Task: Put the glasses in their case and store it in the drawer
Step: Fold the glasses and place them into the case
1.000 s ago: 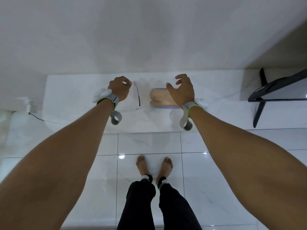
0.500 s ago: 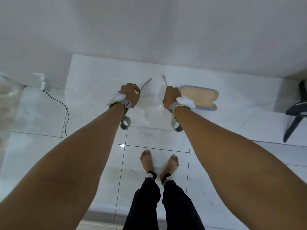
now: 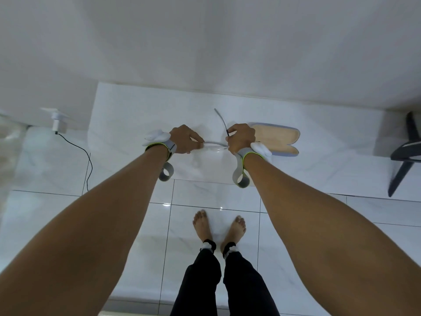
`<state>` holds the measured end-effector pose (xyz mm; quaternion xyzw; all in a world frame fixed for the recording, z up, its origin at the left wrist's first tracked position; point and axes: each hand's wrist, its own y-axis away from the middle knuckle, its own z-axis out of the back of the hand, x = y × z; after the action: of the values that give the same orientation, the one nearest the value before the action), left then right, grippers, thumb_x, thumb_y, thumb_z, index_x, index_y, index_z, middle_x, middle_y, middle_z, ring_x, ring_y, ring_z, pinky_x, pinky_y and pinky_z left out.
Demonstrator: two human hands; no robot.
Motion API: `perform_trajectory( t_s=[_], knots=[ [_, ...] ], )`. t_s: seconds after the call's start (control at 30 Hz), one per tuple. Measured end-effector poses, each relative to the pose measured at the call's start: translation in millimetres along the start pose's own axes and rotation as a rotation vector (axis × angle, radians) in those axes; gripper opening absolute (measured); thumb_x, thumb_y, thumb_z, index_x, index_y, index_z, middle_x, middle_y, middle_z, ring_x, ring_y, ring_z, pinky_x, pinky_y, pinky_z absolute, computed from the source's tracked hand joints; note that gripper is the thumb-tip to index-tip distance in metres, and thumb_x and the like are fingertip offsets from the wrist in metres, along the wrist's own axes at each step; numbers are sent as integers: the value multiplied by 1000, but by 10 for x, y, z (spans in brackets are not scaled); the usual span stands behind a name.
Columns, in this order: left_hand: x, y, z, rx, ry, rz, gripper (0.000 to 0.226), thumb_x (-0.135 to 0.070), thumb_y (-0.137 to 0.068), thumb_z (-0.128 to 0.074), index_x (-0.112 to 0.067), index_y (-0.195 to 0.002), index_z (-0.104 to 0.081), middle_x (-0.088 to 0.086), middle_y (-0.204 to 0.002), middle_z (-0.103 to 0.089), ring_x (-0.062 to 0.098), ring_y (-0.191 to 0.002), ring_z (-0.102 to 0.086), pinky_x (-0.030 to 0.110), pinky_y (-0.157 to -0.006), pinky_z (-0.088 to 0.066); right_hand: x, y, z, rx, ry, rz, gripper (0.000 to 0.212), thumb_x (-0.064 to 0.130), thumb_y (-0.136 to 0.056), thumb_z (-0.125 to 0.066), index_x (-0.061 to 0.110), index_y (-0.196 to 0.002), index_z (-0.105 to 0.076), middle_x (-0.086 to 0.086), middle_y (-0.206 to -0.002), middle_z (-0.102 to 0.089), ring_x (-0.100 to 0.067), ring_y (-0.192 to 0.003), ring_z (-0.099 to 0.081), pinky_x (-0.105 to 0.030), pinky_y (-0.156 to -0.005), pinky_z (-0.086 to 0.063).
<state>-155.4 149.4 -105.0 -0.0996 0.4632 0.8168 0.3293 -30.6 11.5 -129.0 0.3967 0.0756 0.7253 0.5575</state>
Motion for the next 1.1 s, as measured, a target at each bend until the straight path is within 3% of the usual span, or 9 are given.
perform_trajectory(
  t_s=[0.07,0.17,0.23,0.37,0.5,0.7,0.83,1.0,1.1],
  knots=[
    [13,3,-25,-3,-30,-11,38,-43,-76,-80,-28,-110,-73,2,-96,-70,20,-85,-66,22,-71,-44,-28,4,14,15,21,16,23,16,-85,-69,18,-108,-72,-10,-114,-71,-27,-107,-66,-35,-95,-54],
    [20,-12,-59,-122,-16,-19,37,-28,-76,-83,-21,-111,-74,8,-106,-69,27,-91,-65,30,-79,-50,4,19,40,46,26,37,22,12,-84,-67,17,-104,-76,-11,-111,-73,-32,-100,-70,-38,-92,-57],
    [12,1,-76,-183,-2,-5,35,-30,-77,-81,-21,-110,-73,8,-111,-69,30,-93,-68,35,-84,-55,25,23,65,114,73,80,26,4,-85,-63,14,-104,-77,-10,-109,-75,-30,-98,-71,-35,-91,-58],
    [55,43,-125,-301,-168,-19,34,-44,-78,-75,-30,-108,-65,1,-114,-60,29,-96,-63,33,-77,-46,56,20,98,203,56,87,29,3,-89,-54,13,-104,-77,-8,-107,-76,-26,-97,-71,-31,-90,-57],
    [51,93,-204,-347,-249,-122,23,-40,-82,-72,-31,-102,-65,-1,-110,-56,30,-86,-64,35,-72,-47,63,12,99,267,76,81,31,9,-89,-50,9,-104,-77,-12,-104,-76,-26,-95,-70,-34,-88,-58],
    [-79,96,-414,-339,-397,-232,17,-32,-92,-61,-24,-104,-69,2,-110,-62,31,-96,-63,33,-71,-39,35,-41,56,305,94,88,31,13,-88,-52,7,-105,-77,-9,-103,-77,-20,-85,-67,-27,-81,-57],
    [-93,84,-418,-395,-448,-191,23,-22,-93,-54,-21,-106,-73,5,-108,-67,33,-99,-64,37,-74,-47,-28,-52,192,254,-28,95,28,9,-87,-56,10,-106,-75,-10,-112,-73,-29,-100,-69,-37,-93,-57],
    [-355,115,-244,-449,-409,-152,26,-23,-91,-52,-22,-104,-75,6,-107,-69,35,-100,-63,37,-73,-45,-177,-5,829,102,-374,81,20,5,-83,-58,9,-92,-75,-10,-85,-73,-22,-70,-65,-30,-64,-58],
    [-724,90,-113,-474,-335,-158,26,-24,-90,-54,-22,-102,-76,8,-103,-68,37,-99,-63,35,-73,-46,-425,-13,1259,-109,-280,95,16,23,-79,-58,19,-83,-73,0,-81,-74,-20,-76,-68,-30,-73,-55]
  ],
)
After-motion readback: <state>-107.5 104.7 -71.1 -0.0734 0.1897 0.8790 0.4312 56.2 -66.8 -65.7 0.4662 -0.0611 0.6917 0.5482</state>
